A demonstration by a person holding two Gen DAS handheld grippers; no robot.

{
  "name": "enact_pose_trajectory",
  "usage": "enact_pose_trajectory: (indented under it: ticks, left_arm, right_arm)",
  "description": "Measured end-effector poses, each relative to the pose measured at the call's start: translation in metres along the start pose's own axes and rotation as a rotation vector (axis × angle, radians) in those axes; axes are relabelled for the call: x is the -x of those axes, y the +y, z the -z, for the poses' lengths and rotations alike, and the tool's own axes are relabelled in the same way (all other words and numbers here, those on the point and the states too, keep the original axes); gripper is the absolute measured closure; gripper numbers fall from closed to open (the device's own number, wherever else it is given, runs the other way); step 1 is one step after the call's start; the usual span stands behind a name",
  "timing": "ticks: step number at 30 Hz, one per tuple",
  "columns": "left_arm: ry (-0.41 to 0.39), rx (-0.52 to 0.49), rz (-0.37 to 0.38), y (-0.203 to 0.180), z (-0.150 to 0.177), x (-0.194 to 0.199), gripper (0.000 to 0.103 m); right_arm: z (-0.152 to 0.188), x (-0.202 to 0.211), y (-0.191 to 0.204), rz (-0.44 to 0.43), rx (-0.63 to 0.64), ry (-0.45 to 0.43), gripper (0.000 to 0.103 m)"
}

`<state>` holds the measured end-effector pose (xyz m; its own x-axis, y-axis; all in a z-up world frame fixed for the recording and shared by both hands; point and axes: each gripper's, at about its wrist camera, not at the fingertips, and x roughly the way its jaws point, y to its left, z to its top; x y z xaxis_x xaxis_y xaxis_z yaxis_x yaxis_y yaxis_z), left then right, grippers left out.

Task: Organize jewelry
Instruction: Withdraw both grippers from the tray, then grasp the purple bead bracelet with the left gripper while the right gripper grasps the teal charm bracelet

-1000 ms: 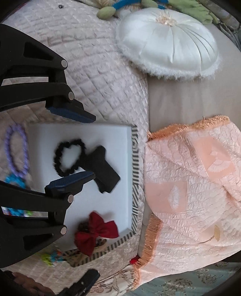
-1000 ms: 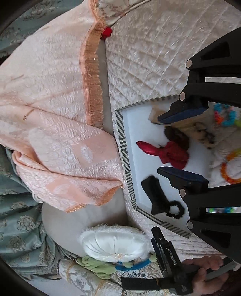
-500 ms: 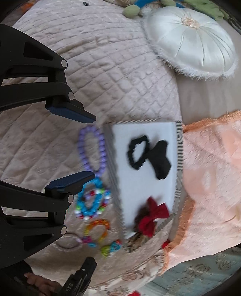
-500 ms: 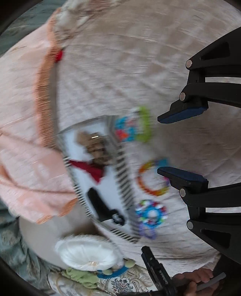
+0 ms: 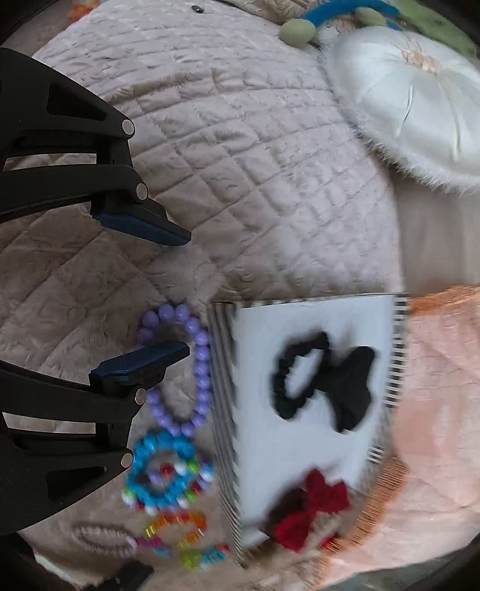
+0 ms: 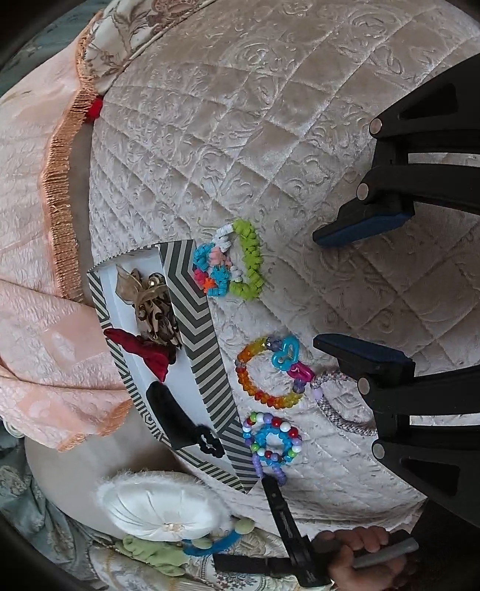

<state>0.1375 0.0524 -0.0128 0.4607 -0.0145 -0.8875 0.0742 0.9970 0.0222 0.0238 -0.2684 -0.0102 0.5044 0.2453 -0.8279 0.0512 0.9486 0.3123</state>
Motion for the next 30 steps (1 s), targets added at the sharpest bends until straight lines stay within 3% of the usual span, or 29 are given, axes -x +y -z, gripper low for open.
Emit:
enact_pose_trajectory:
  ticks: [2, 3, 5, 7, 13, 20, 27, 30]
  left_arm:
    - [-0.01, -0.046, -0.037, -0.008, 0.002, 0.0, 0.049]
    - [-0.007, -0.054, -0.039, -0.009, 0.002, 0.0, 0.056]
    - [-0.005, -0.048, -0.001, -0.011, 0.002, 0.002, 0.076]
    - [-0.013, -0.075, -0.017, -0.015, 0.004, 0.005, 0.095]
    - [-0.074, -0.117, 0.074, -0.031, 0.013, 0.038, 0.095]
    - [-0.116, -0.028, 0.123, -0.017, 0.004, 0.059, 0.095]
    - [-0.136, -0.011, 0.125, -0.012, -0.001, 0.065, 0.095]
    - [-0.131, -0.013, 0.131, -0.013, -0.002, 0.063, 0.095]
  right_arm:
    - [-0.001, 0.0, 0.001, 0.003, 0.007, 0.001, 0.054]
    - [-0.001, 0.0, 0.002, 0.006, 0.013, 0.001, 0.054]
    - [-0.003, 0.0, 0.004, 0.013, 0.031, -0.007, 0.054]
    - [-0.006, 0.002, 0.007, 0.017, 0.048, -0.03, 0.054]
    - [-0.009, 0.006, 0.018, -0.043, 0.126, -0.052, 0.054]
    - [-0.015, -0.003, 0.035, -0.114, 0.206, -0.054, 0.061]
    - [-0.026, -0.02, 0.042, -0.121, 0.207, -0.067, 0.066]
    - [-0.027, -0.043, 0.046, -0.075, 0.226, 0.012, 0.072]
